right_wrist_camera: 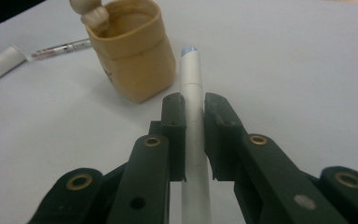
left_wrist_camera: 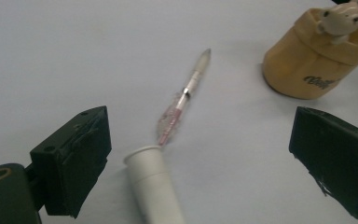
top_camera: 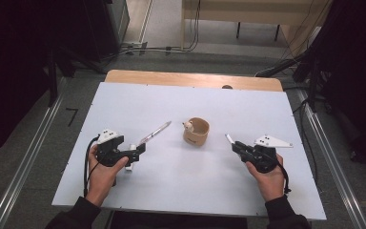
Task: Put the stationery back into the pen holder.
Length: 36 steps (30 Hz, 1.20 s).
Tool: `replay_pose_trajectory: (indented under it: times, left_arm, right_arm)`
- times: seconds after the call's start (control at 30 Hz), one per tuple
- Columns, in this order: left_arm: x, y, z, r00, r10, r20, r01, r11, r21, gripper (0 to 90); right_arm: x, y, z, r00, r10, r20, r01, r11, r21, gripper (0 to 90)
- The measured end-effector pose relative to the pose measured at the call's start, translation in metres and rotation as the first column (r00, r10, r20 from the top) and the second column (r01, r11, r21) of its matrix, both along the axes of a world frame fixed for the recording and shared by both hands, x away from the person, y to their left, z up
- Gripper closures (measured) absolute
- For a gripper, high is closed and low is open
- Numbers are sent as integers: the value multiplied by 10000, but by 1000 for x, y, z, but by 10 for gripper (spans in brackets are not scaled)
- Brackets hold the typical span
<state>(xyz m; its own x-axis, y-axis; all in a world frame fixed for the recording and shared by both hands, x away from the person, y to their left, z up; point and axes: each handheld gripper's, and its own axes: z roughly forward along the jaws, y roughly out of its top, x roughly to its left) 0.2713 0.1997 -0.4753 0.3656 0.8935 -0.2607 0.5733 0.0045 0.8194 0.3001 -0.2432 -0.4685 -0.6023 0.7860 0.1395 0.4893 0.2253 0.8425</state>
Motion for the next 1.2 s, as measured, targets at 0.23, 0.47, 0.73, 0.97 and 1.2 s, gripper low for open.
replay_pose_trajectory:
  times: [0.23, 0.47, 0.73, 0.97, 1.2]
  left_arm:
    - [-3, -26, 2, 9966, -817, -143, 813, 9963, -293, 63]
    - [-3, -53, 2, 9882, -1515, -225, 1507, 9880, -348, 66]
    - [0, -69, 2, 9829, -1818, -294, 1807, 9828, -372, 69]
    - [0, -83, 3, 9788, -2027, -280, 2014, 9786, -424, 75]
    - [1, -94, 3, 9721, -2310, -408, 2282, 9716, -629, 77]
  right_arm:
    - [0, 16, 13, 9989, 360, 302, -369, 9988, 325, 768]
    - [0, 37, 22, 9945, 857, 608, -877, 9956, 324, 768]
    - [4, 50, 25, 9921, 1118, 575, -1145, 9924, 450, 768]
    - [5, 61, 28, 9882, 1367, 687, -1401, 9890, 475, 768]
    - [5, 69, 28, 9860, 1528, 670, -1561, 9866, 471, 768]
